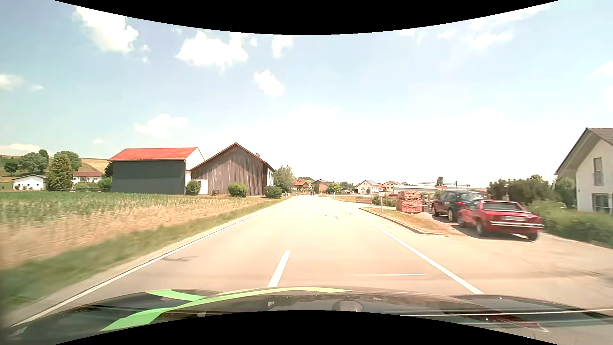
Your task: Follow the waypoints while adhering to traffic rules and regulations
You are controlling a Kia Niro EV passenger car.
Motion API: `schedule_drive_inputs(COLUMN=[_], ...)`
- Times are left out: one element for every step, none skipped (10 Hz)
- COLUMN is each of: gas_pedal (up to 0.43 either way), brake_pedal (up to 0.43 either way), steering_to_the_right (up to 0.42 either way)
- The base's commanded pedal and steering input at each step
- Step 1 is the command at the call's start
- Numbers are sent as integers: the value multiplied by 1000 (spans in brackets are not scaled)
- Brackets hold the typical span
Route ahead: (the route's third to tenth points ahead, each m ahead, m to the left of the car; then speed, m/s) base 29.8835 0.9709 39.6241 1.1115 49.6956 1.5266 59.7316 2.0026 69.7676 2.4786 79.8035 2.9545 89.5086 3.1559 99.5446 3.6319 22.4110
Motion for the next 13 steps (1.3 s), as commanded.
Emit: schedule_drive_inputs(gas_pedal=[189,138,110,87,87,87,87,47,28,28,47,59,47], brake_pedal=[0,0,0,0,0,0,0,0,0,0,0,0,0], steering_to_the_right=[-7,-6,-8,-9,-9,-9,-8,-8,-8,-8,-8,-7,-7])
